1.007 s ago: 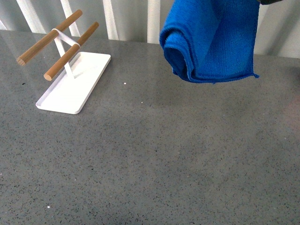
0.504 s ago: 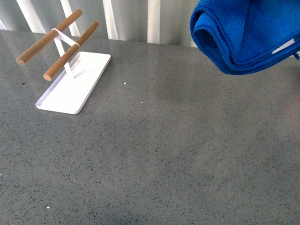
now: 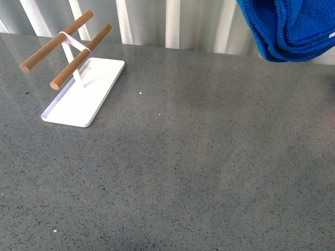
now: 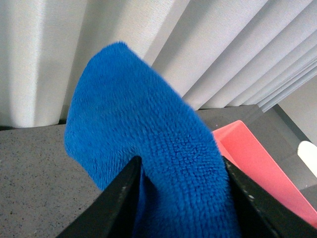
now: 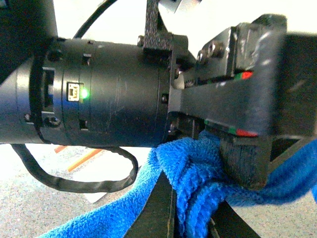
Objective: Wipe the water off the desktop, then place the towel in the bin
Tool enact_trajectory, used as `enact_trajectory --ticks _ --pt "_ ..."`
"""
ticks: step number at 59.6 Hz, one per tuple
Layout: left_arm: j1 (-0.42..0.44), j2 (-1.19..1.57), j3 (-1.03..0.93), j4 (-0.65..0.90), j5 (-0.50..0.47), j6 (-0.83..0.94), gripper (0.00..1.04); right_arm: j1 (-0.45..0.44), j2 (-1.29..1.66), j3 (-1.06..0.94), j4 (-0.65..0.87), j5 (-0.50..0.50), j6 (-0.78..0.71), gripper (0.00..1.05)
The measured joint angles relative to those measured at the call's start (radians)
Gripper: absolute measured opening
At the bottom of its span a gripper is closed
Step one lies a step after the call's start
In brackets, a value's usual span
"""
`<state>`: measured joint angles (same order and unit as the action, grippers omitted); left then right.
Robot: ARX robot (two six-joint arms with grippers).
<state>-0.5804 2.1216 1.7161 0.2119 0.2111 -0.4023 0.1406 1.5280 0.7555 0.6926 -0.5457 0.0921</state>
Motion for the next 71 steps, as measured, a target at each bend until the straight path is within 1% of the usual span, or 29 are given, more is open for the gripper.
enact_trajectory --ticks 6,8,9,15,17,18,23,36,49,54,63,67,71 --pt "0.002 0.0 0.0 -0.001 -0.012 0.0 0.68 -0.021 -0.017 0.0 0.0 -0.012 0.013 0.04" --pt "0.002 0.0 0.0 -0.003 -0.017 0.0 0.72 -0.029 -0.023 0.0 0.0 -0.018 0.018 0.04" --pt "0.003 0.0 0.0 -0.005 -0.024 0.0 0.77 -0.034 -0.027 0.0 0.0 -0.022 0.02 0.04" --pt "0.006 0.0 0.003 -0.012 -0.048 0.002 0.94 -0.06 -0.043 0.0 0.0 -0.044 0.035 0.04" --pt "0.008 0.0 0.004 -0.013 -0.051 0.005 0.99 -0.068 -0.047 0.0 0.0 -0.051 0.041 0.04" --pt "0.009 0.0 0.005 -0.014 -0.052 0.005 1.0 -0.071 -0.048 0.0 0.0 -0.053 0.043 0.04" --pt "0.011 0.0 0.006 -0.016 -0.056 0.013 0.97 -0.085 -0.053 0.0 -0.001 -0.068 0.05 0.04" --pt "0.026 0.0 0.006 -0.04 -0.102 0.103 0.98 -0.107 -0.058 -0.021 -0.004 -0.092 0.054 0.04" --pt "0.056 0.0 -0.024 -0.041 -0.125 0.12 0.98 -0.109 -0.058 -0.032 -0.004 -0.099 0.056 0.04" --pt "0.08 0.0 -0.038 -0.041 -0.143 0.122 0.98 -0.109 -0.058 -0.034 -0.004 -0.092 0.056 0.04" --pt "0.148 0.008 -0.066 -0.041 -0.18 0.178 0.98 -0.125 -0.077 -0.032 0.002 -0.033 0.054 0.04" --pt "0.176 0.012 -0.073 -0.04 -0.191 0.199 0.98 -0.132 -0.083 -0.031 0.003 -0.025 0.054 0.04" --pt "0.185 0.012 -0.085 -0.037 -0.191 0.218 0.98 -0.132 -0.083 -0.031 0.004 -0.026 0.053 0.04"
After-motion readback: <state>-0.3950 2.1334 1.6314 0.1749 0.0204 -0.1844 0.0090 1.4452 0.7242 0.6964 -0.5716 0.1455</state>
